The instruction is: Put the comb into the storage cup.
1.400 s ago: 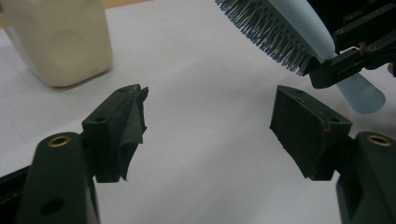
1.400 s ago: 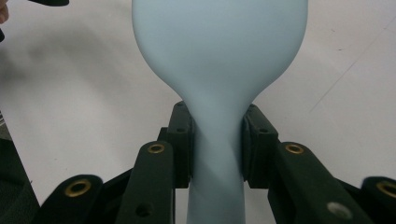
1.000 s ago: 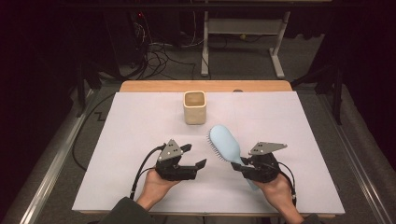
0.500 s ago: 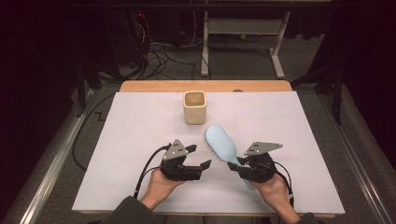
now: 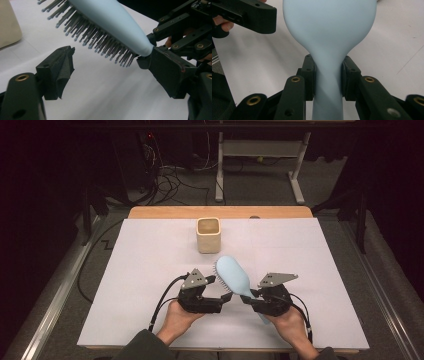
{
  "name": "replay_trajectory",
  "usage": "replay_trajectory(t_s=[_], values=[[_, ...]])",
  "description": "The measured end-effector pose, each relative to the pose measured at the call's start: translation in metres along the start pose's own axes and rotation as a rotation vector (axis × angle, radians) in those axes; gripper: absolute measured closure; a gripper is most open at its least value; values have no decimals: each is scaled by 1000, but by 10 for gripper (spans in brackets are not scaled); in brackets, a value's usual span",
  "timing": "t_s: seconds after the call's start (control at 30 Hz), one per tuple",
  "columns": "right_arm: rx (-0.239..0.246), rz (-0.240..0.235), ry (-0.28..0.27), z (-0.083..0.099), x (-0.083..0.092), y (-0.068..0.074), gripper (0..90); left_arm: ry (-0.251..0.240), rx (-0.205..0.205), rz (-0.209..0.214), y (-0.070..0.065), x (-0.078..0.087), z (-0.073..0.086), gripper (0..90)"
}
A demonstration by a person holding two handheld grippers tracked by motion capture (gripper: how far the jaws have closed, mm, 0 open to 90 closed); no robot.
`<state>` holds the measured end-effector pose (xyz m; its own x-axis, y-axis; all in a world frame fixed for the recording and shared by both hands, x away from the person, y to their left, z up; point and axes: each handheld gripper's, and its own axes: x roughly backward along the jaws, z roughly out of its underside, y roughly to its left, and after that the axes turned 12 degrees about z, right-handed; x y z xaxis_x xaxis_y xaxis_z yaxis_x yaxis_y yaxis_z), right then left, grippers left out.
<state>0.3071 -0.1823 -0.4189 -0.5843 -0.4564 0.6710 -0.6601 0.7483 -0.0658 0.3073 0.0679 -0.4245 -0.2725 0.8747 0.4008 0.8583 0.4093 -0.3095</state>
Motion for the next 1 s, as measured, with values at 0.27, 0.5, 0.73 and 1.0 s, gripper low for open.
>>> replay_trajectory(t_s=[0.27, 0.5, 0.73, 1.0], values=[[9, -7, 2, 0, -1, 3, 701, -2, 11, 3, -1, -7, -2, 191], [24, -7, -4, -1, -1, 6, 701, -10, 29, 17, 0, -10, -3, 173], [46, -17, -12, -3, -2, 12, 701, 1, 25, 18, -1, -14, -3, 159], [64, -23, -20, -5, -2, 17, 701, 6, 18, 13, -2, -16, -3, 154]])
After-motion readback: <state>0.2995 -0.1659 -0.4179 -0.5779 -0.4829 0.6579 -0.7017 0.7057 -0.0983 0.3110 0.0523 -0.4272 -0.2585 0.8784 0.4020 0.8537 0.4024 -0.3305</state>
